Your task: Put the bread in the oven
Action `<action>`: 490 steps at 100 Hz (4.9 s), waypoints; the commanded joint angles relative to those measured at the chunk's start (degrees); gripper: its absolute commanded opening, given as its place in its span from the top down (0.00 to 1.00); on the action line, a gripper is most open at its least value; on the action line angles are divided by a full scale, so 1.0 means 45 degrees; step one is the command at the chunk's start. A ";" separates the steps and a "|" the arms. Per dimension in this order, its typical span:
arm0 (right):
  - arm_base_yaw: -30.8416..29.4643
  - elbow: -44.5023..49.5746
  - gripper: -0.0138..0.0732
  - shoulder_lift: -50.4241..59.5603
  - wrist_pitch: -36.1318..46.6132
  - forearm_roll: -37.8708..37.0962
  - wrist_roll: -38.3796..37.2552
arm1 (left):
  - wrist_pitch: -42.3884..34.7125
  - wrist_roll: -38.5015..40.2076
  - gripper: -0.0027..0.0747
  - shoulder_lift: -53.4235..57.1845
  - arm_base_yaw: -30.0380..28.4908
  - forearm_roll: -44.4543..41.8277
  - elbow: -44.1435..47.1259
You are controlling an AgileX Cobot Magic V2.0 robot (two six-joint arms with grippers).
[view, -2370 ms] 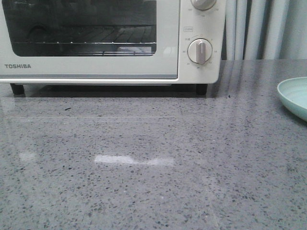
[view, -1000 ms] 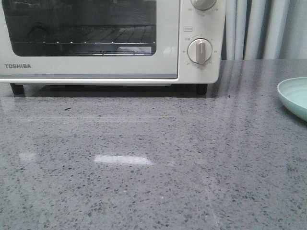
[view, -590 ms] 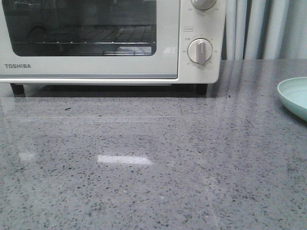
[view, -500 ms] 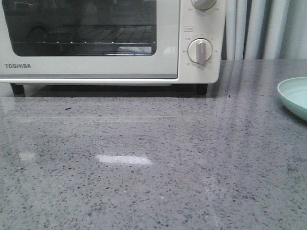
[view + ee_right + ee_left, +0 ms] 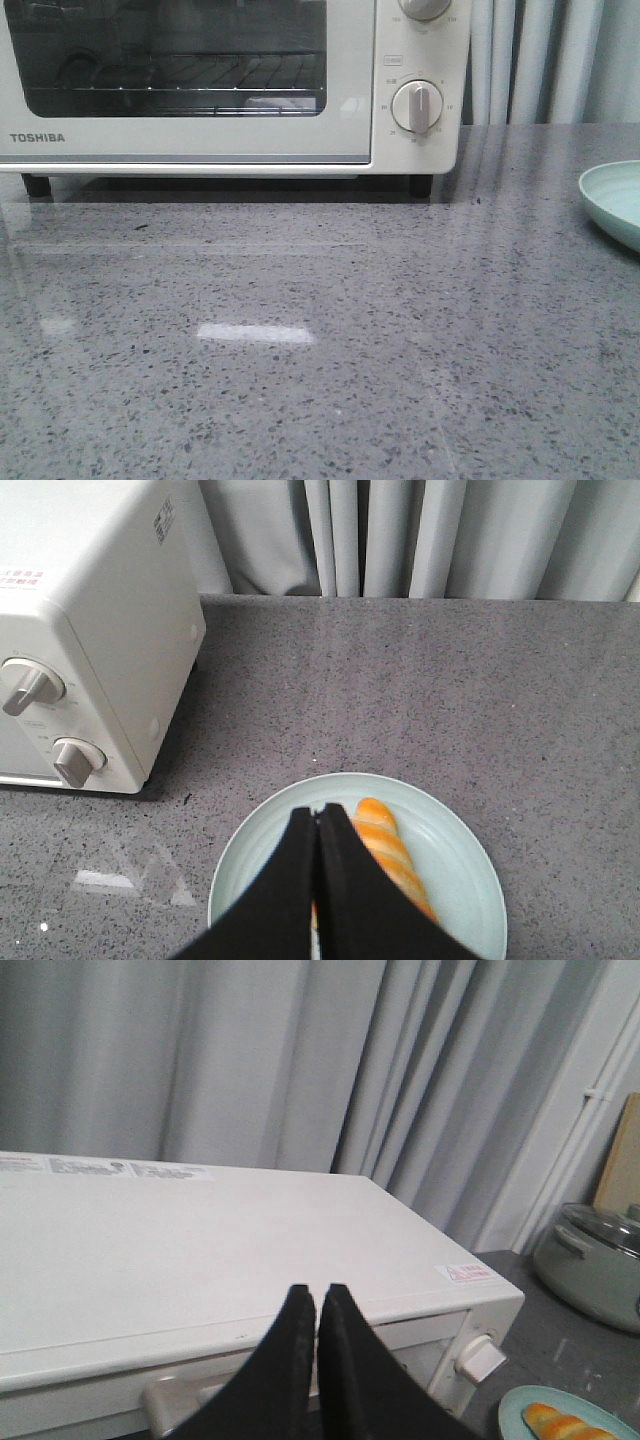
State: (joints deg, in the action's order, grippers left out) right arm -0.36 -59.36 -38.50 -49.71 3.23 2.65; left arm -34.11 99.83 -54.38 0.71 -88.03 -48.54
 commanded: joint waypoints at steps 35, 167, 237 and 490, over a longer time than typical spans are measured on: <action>0.0039 -0.0455 0.91 -0.0102 0.0838 0.0058 0.0081 | -0.2560 0.0421 0.99 -0.2784 0.0041 -0.0340 -0.2343; 0.0039 -0.0455 0.91 -0.0056 0.0819 0.0086 0.0081 | -0.2301 0.1164 0.99 -0.4525 0.0041 -0.3588 -0.1815; 0.0039 -0.0408 0.91 -0.0056 -0.0971 0.0086 0.0081 | -0.5148 0.2596 0.99 0.1663 0.0041 -0.3690 0.1897; 0.0094 -0.0571 0.92 -0.8551 -0.3806 -0.1026 0.0520 | 0.1662 0.2177 0.99 0.8392 0.0041 -0.3690 0.1648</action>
State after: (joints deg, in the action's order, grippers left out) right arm -0.36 -59.63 -78.52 -62.95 -3.45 2.87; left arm -34.33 109.64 -18.27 0.71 -107.99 -39.28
